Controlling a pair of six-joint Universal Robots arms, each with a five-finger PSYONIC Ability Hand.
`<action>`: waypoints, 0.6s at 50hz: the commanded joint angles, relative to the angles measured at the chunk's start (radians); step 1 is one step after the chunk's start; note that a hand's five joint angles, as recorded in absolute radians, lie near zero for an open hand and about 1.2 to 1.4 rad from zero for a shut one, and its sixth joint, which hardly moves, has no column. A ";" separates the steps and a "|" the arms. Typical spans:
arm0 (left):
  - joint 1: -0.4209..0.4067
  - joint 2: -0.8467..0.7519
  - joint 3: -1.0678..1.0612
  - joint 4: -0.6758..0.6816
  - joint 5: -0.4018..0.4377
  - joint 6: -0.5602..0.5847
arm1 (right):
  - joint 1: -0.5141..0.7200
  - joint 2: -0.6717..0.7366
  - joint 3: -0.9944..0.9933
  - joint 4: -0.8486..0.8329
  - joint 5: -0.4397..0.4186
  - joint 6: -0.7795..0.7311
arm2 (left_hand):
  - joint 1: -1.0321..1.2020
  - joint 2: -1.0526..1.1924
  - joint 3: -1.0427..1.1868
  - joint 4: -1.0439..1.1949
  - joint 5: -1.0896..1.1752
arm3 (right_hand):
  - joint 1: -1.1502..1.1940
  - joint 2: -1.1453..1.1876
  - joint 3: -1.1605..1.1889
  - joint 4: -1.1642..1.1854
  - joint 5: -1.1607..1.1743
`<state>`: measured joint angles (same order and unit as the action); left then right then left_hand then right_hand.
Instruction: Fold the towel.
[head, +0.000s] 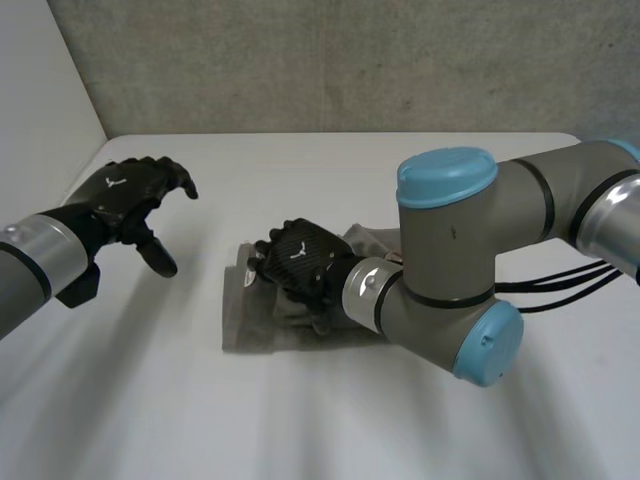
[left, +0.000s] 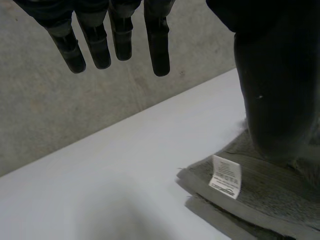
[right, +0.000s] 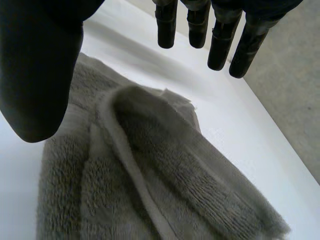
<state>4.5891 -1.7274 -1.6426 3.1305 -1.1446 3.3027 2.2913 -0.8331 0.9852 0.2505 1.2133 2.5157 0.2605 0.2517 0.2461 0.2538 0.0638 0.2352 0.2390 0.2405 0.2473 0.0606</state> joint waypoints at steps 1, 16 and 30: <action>-0.052 -0.063 0.018 0.003 0.003 -0.008 | -0.115 -0.064 0.036 0.000 0.026 0.012 | -0.073 -0.065 -0.059 -0.067 -0.051 | -0.061 -0.064 -0.066 -0.073 -0.061; -0.350 -0.314 0.213 0.006 0.002 -0.014 | -0.403 -0.280 0.460 -0.158 -0.064 0.031 | -0.062 -0.053 -0.047 -0.055 -0.039 | -0.061 -0.064 -0.066 -0.073 -0.061; -0.473 -0.584 0.466 0.010 -0.088 -0.068 | -0.440 -0.287 0.609 -0.243 -0.084 0.023 | -0.015 -0.006 0.000 -0.008 0.007 | -0.061 -0.064 -0.066 -0.073 -0.061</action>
<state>4.1358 -2.1848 -1.2918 3.1385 -1.1560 3.2480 1.8490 -1.1254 1.5421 0.0623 1.1272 2.5414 0.2605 0.2517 0.2462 0.2538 0.0638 0.2324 0.2389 0.2402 0.2471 0.0606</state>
